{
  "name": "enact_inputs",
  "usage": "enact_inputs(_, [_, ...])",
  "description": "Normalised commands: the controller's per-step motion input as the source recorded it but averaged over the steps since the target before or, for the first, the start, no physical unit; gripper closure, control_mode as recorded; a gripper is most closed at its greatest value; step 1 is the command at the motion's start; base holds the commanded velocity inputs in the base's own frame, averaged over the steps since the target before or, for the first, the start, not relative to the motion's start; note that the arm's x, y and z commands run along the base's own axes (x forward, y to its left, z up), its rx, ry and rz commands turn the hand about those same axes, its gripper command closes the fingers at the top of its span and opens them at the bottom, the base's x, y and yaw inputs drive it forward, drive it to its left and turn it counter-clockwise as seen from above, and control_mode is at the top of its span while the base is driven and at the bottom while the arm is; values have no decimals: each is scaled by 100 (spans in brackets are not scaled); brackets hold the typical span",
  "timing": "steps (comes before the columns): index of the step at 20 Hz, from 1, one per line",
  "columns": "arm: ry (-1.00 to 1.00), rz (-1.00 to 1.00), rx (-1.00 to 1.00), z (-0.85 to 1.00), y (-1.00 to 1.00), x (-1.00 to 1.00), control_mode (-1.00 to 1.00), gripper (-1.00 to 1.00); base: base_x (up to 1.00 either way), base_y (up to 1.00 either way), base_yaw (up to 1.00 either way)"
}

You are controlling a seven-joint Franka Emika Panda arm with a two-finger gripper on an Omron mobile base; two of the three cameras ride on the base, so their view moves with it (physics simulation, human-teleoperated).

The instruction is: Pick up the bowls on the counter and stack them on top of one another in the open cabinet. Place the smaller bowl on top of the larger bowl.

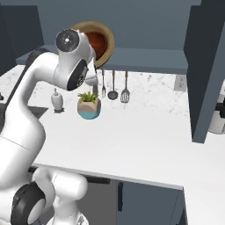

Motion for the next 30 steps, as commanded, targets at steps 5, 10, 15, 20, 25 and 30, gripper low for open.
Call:
enact_inputs(5, [-5,1,0,4,16,78,-100,100,0,0,0])
enact_inputs(10, [0,0,0,0,6,85,-100,100,0,0,0])
enact_inputs(15, [0,0,0,-1,4,94,-100,100,0,0,0])
enact_inputs(20, [4,0,0,-20,1,87,-100,100,0,0,0])
enact_inputs(25, [1,0,0,-29,0,71,-100,100,0,0,0])
enact_inputs(30, [0,0,0,-29,0,55,-100,100,0,0,0])
